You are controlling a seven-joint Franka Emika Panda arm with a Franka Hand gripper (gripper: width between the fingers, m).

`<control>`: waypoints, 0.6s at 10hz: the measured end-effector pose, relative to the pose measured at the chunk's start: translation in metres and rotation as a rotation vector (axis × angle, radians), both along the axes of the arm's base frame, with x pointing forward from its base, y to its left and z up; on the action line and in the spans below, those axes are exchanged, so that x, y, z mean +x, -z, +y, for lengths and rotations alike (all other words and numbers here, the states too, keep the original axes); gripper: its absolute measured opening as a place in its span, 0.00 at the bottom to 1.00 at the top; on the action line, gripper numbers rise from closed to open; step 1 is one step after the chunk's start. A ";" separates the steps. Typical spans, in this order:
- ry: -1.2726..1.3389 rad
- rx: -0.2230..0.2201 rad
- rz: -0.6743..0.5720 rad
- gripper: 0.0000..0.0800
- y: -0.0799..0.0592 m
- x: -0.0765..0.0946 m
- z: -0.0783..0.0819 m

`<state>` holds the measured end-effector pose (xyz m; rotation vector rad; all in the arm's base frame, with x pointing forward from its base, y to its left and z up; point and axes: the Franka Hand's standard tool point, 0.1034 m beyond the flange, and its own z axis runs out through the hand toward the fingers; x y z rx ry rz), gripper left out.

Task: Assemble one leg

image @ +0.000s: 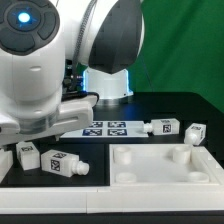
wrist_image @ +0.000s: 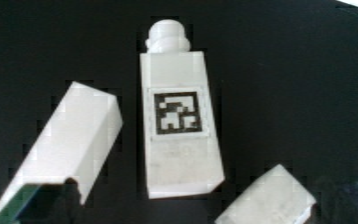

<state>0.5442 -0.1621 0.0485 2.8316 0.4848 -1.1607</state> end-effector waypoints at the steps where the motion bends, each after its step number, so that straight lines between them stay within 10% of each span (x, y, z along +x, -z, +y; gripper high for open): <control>1: -0.008 -0.017 0.009 0.81 0.003 0.001 -0.002; 6: 0.024 -0.062 0.001 0.81 0.021 -0.009 0.003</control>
Offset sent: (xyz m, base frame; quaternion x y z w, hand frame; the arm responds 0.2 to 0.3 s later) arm -0.0166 -0.0064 -0.0189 -0.0489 0.0075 0.0492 0.9976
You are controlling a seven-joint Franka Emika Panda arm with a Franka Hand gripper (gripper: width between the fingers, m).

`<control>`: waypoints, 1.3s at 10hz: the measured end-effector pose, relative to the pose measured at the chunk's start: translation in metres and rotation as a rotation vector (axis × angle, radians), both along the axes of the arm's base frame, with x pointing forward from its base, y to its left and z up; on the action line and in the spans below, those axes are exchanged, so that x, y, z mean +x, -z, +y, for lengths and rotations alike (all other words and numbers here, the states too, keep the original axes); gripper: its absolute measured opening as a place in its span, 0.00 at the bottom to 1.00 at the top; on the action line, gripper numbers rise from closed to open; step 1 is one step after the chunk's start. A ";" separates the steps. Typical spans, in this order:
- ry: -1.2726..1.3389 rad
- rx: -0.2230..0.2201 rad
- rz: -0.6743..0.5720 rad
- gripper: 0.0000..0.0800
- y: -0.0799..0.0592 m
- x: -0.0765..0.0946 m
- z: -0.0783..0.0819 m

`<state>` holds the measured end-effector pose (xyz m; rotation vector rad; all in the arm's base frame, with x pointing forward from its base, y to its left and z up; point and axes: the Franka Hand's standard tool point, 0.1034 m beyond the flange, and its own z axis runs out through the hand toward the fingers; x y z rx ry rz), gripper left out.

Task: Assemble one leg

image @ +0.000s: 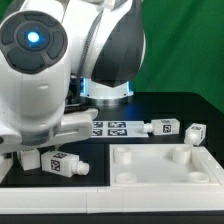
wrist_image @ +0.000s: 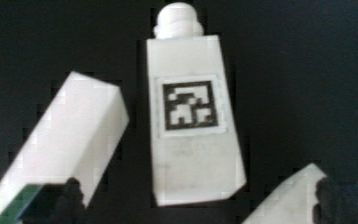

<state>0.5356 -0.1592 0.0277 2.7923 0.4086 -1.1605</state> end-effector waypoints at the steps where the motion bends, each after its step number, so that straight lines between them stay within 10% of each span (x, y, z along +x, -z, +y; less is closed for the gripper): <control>1: -0.003 0.003 -0.005 0.81 0.000 0.000 0.001; 5: -0.004 0.007 0.000 0.81 -0.001 -0.009 0.012; 13: -0.151 0.095 0.071 0.81 0.018 -0.133 0.137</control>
Offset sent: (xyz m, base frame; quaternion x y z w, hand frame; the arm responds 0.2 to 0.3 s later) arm 0.0000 0.0000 0.0000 0.0000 0.0000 0.0000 1.0000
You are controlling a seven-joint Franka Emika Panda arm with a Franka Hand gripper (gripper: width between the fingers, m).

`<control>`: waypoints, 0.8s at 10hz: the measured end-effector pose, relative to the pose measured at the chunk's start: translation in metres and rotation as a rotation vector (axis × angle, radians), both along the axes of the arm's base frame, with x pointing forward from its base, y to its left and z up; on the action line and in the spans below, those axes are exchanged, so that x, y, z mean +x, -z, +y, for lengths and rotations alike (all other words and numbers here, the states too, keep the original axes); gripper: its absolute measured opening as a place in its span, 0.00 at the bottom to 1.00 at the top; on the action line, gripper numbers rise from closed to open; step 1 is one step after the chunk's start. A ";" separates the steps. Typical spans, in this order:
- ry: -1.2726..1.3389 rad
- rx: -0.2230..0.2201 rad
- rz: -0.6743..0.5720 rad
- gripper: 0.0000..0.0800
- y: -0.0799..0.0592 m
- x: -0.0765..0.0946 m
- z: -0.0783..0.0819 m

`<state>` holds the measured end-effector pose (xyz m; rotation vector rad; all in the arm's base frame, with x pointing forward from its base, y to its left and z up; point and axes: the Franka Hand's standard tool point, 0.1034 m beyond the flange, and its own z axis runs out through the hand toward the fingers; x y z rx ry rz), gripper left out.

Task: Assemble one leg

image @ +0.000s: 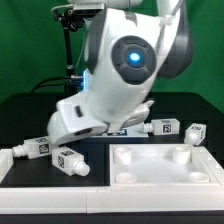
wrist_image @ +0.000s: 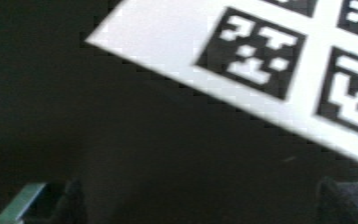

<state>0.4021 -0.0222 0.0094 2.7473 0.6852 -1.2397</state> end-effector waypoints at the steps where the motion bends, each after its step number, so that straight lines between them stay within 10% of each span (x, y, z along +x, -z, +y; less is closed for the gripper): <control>1: 0.015 -0.025 -0.008 0.81 0.001 -0.017 0.020; 2: 0.002 -0.025 -0.011 0.81 0.002 -0.032 0.040; 6: -0.009 -0.004 -0.005 0.81 0.003 -0.027 0.031; 8: 0.013 0.003 0.038 0.81 -0.008 -0.026 0.003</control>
Offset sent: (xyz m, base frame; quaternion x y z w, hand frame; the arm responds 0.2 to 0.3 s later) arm 0.0000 0.0000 0.0000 0.0000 0.0000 0.0000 1.0000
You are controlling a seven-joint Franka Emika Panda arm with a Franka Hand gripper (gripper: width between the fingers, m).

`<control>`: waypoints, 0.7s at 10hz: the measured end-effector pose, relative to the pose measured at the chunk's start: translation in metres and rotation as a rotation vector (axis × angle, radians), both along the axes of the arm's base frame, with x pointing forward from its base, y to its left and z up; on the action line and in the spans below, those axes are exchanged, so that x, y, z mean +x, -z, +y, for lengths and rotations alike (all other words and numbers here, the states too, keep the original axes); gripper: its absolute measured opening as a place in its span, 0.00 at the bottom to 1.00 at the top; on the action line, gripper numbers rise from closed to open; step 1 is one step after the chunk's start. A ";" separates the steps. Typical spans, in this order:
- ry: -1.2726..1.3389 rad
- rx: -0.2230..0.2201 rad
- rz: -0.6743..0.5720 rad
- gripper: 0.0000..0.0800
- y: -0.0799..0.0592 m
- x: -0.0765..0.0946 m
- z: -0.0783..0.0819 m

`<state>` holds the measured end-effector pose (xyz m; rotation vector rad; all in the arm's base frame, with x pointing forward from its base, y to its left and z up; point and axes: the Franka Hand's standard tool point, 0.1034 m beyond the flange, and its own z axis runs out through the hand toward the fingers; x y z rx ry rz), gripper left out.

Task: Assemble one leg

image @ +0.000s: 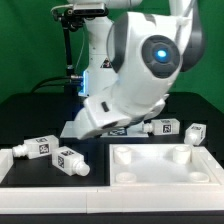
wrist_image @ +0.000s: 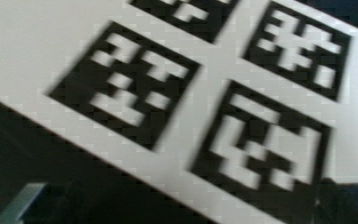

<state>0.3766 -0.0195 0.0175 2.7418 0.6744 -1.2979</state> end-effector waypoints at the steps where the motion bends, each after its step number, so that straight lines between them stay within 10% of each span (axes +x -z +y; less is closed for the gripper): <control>1: 0.012 -0.005 0.032 0.81 -0.029 0.017 -0.007; 3: 0.026 -0.019 0.019 0.81 -0.052 0.031 -0.006; 7: 0.028 -0.024 0.020 0.81 -0.050 0.030 -0.004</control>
Offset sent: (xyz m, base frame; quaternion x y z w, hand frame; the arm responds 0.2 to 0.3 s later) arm 0.0026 0.0085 0.0143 -0.0271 -0.0375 0.0434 0.9980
